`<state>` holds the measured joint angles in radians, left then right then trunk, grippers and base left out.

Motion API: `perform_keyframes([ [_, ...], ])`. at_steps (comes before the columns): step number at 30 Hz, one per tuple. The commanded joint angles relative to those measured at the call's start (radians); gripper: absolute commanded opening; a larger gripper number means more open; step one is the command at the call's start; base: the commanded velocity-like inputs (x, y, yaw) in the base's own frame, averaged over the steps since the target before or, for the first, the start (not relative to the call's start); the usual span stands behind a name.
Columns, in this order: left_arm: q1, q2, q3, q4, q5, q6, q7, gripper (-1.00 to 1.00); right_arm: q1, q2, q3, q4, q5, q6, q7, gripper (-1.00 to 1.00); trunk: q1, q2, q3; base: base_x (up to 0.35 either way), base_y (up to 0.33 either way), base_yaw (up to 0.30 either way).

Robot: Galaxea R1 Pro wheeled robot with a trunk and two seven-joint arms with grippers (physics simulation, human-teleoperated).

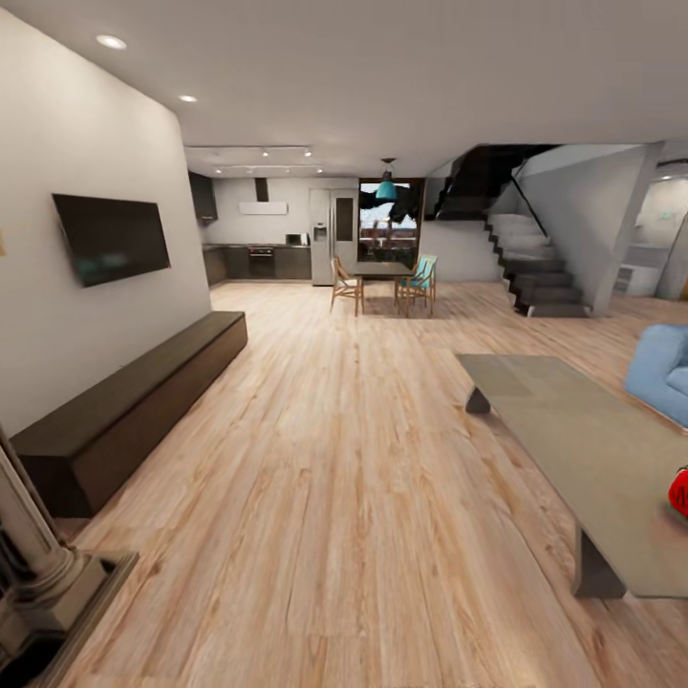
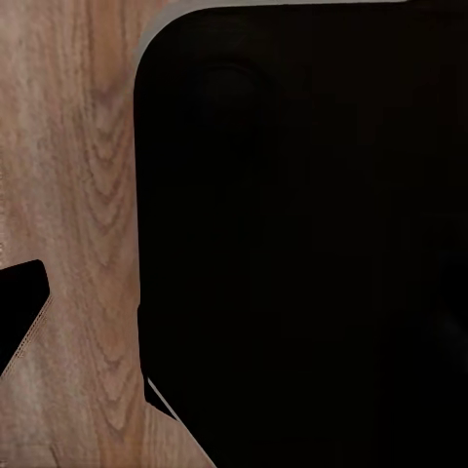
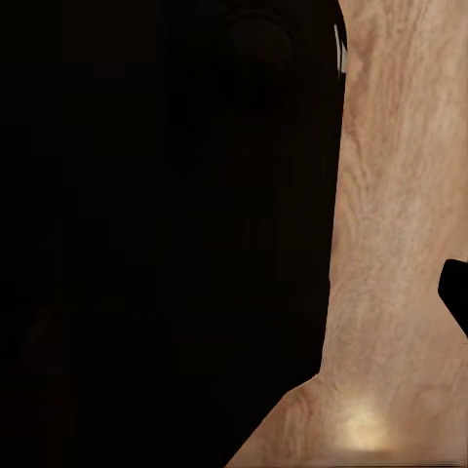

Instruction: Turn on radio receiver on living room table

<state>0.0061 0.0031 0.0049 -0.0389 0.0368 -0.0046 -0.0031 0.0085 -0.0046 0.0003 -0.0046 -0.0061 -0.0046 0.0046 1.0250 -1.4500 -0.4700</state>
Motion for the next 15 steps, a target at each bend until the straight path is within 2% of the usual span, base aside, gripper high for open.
perform_keyframes([
  [1, 0.000, 0.000, 0.000, 0.000, 0.000, 0.000, 0.000, 1.00, 0.000, 0.000, 0.000, 0.000, 0.000, 0.000, 0.000, 1.00, 0.000, 0.000, 0.000, 0.000, 0.000, -0.289],
  [15, 0.000, 0.000, 0.000, 0.000, 0.000, 0.000, 0.000, 1.00, 0.000, 0.000, 0.001, 0.000, 0.000, 0.000, 0.000, 1.00, 0.000, 0.000, 0.000, 0.000, 0.000, -0.289],
])
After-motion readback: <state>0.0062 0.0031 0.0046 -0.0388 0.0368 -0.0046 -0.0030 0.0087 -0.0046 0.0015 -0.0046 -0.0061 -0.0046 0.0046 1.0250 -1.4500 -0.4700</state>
